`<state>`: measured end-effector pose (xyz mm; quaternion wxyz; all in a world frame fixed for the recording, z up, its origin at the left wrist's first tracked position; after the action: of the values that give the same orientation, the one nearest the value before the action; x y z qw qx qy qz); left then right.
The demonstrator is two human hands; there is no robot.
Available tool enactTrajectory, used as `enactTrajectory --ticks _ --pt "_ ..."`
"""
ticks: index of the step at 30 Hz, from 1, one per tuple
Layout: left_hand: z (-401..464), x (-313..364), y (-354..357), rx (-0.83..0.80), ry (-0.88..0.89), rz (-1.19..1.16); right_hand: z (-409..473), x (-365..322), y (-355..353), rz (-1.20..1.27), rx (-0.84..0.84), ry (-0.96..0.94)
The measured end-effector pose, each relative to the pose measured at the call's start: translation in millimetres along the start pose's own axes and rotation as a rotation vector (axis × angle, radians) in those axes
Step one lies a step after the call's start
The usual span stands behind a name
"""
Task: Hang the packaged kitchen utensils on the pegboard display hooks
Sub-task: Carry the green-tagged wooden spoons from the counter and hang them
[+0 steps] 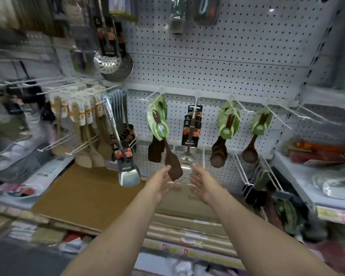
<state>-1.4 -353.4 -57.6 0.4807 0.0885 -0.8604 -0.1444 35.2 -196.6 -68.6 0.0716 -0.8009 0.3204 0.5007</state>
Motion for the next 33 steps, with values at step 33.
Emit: enactTrajectory --ticks 33 --pt "-22.4 252.4 -733.4 0.617 0.226 -0.381 -165.9 301.4 699.6 -0.351 -0.501 0.234"
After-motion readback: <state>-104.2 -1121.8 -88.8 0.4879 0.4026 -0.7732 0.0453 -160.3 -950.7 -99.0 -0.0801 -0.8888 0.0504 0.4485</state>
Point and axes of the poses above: each hand's wrist, its own z-axis towards the middle knuckle, its own y-axis out of the palm, x = y × z, the point moved 8 cm from there along z, towards the middle knuckle, and after that the axes turned 8 degrees about x, right-handed, at the moved point
